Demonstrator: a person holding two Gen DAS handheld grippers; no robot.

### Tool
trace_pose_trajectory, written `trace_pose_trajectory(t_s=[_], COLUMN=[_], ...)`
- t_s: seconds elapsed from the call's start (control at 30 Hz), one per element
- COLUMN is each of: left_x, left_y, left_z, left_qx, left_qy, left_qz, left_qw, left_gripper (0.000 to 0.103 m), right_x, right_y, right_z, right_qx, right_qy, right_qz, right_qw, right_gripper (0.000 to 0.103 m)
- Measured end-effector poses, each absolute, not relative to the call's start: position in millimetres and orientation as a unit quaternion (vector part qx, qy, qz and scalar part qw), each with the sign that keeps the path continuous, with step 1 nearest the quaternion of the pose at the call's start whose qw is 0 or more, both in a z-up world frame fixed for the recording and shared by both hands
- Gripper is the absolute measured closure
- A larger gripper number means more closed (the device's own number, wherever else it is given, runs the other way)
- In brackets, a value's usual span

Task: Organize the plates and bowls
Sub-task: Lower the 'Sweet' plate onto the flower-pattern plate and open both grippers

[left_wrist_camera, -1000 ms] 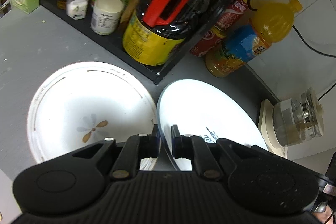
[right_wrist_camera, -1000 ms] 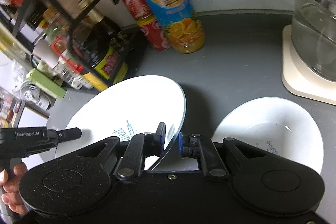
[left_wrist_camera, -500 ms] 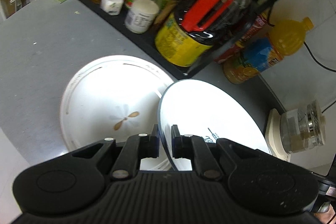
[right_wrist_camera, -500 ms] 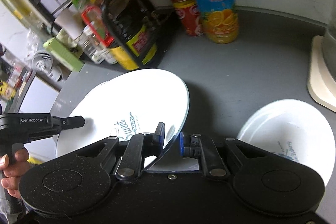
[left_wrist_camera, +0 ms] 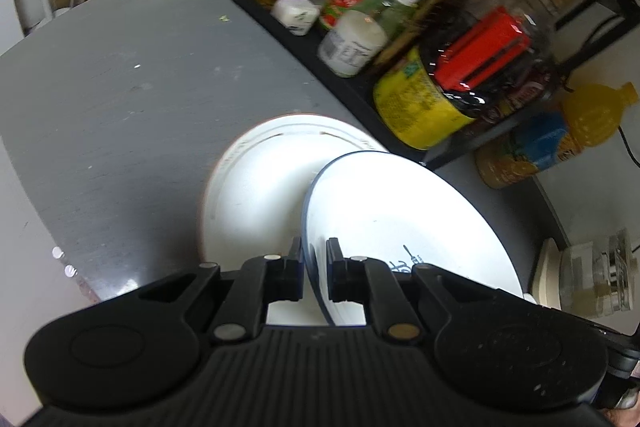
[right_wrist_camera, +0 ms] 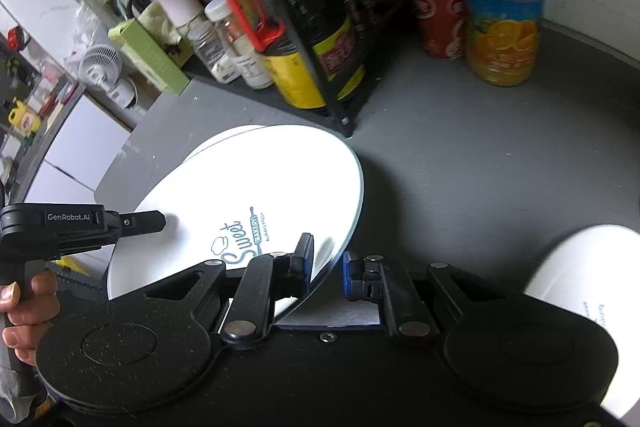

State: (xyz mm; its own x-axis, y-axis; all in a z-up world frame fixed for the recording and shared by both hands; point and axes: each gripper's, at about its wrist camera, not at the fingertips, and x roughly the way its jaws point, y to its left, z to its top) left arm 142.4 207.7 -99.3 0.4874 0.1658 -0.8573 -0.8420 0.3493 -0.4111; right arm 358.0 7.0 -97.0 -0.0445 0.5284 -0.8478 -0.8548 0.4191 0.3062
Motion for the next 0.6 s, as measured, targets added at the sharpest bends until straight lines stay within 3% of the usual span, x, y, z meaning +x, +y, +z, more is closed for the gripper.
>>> trace_pose_trajectory(t_s=[0.6], left_x=[122.6], left_y=[229.3], left_z=[-129.0], left_qx=[-0.476], left_qy=[0.38], left_qz=[0.345], left_qw=[0.714], left_gripper=[0.094], right_x=[337.8], right_y=[31.1], right_z=[-110.9], right_qx=[-0.182], right_qy=[0.512], right_qz=[0.5], right_qw=[0.674], right_gripper=[0.089])
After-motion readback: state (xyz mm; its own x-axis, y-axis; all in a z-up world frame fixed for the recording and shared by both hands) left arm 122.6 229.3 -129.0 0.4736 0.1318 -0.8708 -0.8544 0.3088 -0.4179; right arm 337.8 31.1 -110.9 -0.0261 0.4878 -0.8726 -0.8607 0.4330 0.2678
